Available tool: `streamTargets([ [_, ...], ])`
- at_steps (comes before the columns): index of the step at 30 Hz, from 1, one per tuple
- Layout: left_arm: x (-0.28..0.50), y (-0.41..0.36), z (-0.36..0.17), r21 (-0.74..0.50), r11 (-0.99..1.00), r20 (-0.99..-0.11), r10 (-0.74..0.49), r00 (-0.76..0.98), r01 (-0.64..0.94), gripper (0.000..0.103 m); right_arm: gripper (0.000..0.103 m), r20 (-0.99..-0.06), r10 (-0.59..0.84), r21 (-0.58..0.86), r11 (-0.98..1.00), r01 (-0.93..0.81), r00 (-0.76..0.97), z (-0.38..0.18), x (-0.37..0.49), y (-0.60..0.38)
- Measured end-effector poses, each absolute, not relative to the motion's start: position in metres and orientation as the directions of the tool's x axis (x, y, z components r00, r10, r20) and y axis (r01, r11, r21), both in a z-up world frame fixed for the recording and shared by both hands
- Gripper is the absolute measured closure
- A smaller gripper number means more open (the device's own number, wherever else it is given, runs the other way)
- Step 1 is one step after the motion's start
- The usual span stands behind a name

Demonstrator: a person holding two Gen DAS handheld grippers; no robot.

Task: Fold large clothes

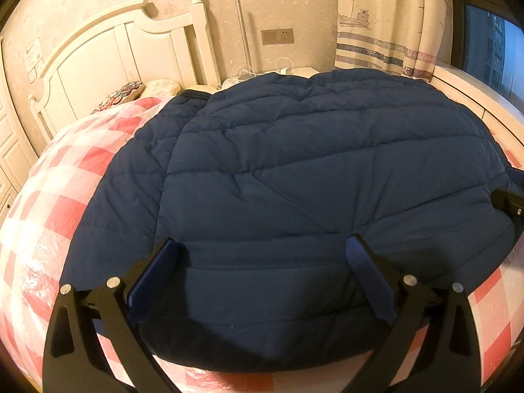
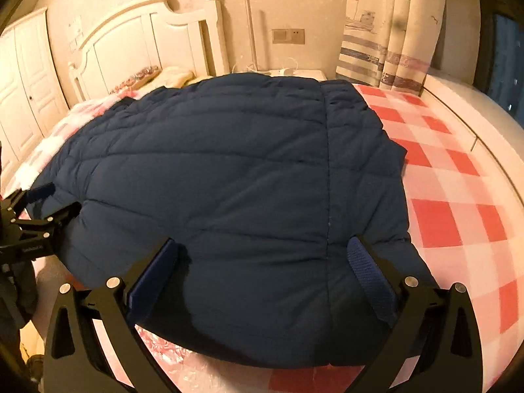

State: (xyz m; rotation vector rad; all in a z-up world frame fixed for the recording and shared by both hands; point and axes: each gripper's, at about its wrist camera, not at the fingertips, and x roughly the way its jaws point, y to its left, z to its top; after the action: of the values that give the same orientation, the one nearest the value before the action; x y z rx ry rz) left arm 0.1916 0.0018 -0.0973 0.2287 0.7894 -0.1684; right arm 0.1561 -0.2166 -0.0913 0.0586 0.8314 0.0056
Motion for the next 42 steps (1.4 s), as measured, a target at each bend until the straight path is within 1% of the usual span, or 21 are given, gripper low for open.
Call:
streamTargets([
  [3, 0.191, 0.002, -0.097, 0.139, 0.962, -0.717, -0.065, 0.694, 0.234, 0.002, 0.005, -0.741, -0.009, 0.043, 0.997, 0.061, 0.671, -0.079, 0.154, -0.211],
  [5, 0.191, 0.002, -0.098, 0.139, 0.962, -0.717, -0.064, 0.694, 0.233, 0.002, 0.005, -0.722, -0.016, 0.028, 0.998, 0.052, 0.692, -0.074, 0.148, -0.206],
  [6, 0.192, 0.002, -0.098, 0.139, 0.962, -0.717, -0.064, 0.694, 0.233, 0.002, 0.005, -0.728, -0.023, 0.015, 0.999, 0.050, 0.685, -0.077, 0.149, -0.204],
  [9, 0.192, 0.002, -0.097, 0.135, 0.963, -0.717, -0.068, 0.693, 0.234, 0.002, 0.004, -0.735, 0.017, 0.054, 0.998, 0.033, 0.678, -0.094, 0.152, -0.212],
  [13, 0.192, 0.003, -0.097, 0.134, 0.963, -0.718, -0.068, 0.693, 0.234, 0.002, 0.004, -0.756, 0.049, 0.090, 0.995, 0.030, 0.652, -0.086, 0.149, -0.215],
  [15, 0.192, 0.004, -0.096, 0.122, 0.964, -0.718, -0.078, 0.692, 0.236, 0.002, 0.005, -0.734, 0.089, 0.157, 0.987, 0.041, 0.674, -0.076, 0.138, -0.221],
  [16, 0.191, 0.004, -0.095, 0.120, 0.966, -0.717, -0.077, 0.693, 0.231, 0.002, 0.005, -0.701, 0.141, 0.228, 0.973, 0.033, 0.699, -0.070, 0.126, -0.225],
  [18, 0.189, 0.009, -0.089, 0.111, 0.967, -0.717, -0.080, 0.692, 0.228, 0.002, 0.005, -0.658, 0.199, 0.324, 0.945, 0.034, 0.726, -0.062, 0.106, -0.235],
  [19, 0.188, 0.013, -0.083, 0.099, 0.971, -0.712, -0.085, 0.697, 0.220, 0.002, 0.005, -0.638, 0.232, 0.387, 0.921, 0.046, 0.734, -0.062, 0.091, -0.243],
  [21, 0.188, 0.030, -0.066, 0.077, 0.983, -0.679, -0.071, 0.731, 0.167, 0.002, 0.005, -0.625, 0.274, 0.460, 0.886, 0.061, 0.730, -0.067, 0.073, -0.253],
  [23, 0.195, 0.049, -0.057, 0.062, 0.993, -0.666, -0.038, 0.745, 0.105, 0.002, 0.005, -0.628, 0.300, 0.509, 0.856, 0.088, 0.718, -0.077, 0.059, -0.260],
  [24, 0.204, 0.064, -0.058, 0.043, 0.997, -0.682, -0.016, 0.731, 0.063, 0.002, 0.005, -0.631, 0.324, 0.533, 0.841, 0.092, 0.705, -0.084, 0.055, -0.261],
  [26, 0.219, 0.084, -0.071, -0.003, 1.000, -0.736, -0.015, 0.677, 0.019, 0.002, 0.005, -0.639, 0.341, 0.550, 0.829, 0.100, 0.690, -0.095, 0.057, -0.260],
  [28, 0.227, 0.092, -0.088, -0.008, 1.000, -0.762, -0.021, 0.647, 0.023, 0.002, 0.005, -0.649, 0.351, 0.565, 0.817, 0.118, 0.675, -0.104, 0.065, -0.258],
  [29, 0.225, 0.091, -0.091, 0.011, 0.999, -0.745, -0.019, 0.667, 0.041, 0.002, 0.004, -0.643, 0.356, 0.574, 0.810, 0.119, 0.678, -0.106, 0.070, -0.258],
  [30, 0.221, 0.087, -0.094, 0.046, 0.997, -0.725, -0.005, 0.688, 0.055, 0.002, 0.004, -0.637, 0.347, 0.575, 0.809, 0.125, 0.688, -0.106, 0.075, -0.258],
  [31, 0.220, 0.087, -0.094, 0.050, 0.997, -0.726, -0.002, 0.688, 0.055, 0.002, 0.004, -0.639, 0.335, 0.572, 0.809, 0.137, 0.692, -0.106, 0.082, -0.258],
  [38, 0.224, 0.093, -0.095, 0.014, 0.998, -0.734, -0.033, 0.678, 0.064, 0.002, 0.004, -0.584, 0.255, 0.647, 0.719, 0.252, 0.770, -0.110, 0.137, -0.270],
  [40, 0.223, 0.093, -0.095, 0.019, 0.998, -0.735, -0.030, 0.678, 0.065, 0.002, 0.004, -0.584, 0.196, 0.650, 0.694, 0.309, 0.787, -0.109, 0.149, -0.271],
  [42, 0.221, 0.091, -0.095, 0.024, 0.998, -0.735, -0.024, 0.677, 0.062, 0.002, 0.004, -0.559, 0.178, 0.662, 0.684, 0.307, 0.810, -0.109, 0.160, -0.267],
])
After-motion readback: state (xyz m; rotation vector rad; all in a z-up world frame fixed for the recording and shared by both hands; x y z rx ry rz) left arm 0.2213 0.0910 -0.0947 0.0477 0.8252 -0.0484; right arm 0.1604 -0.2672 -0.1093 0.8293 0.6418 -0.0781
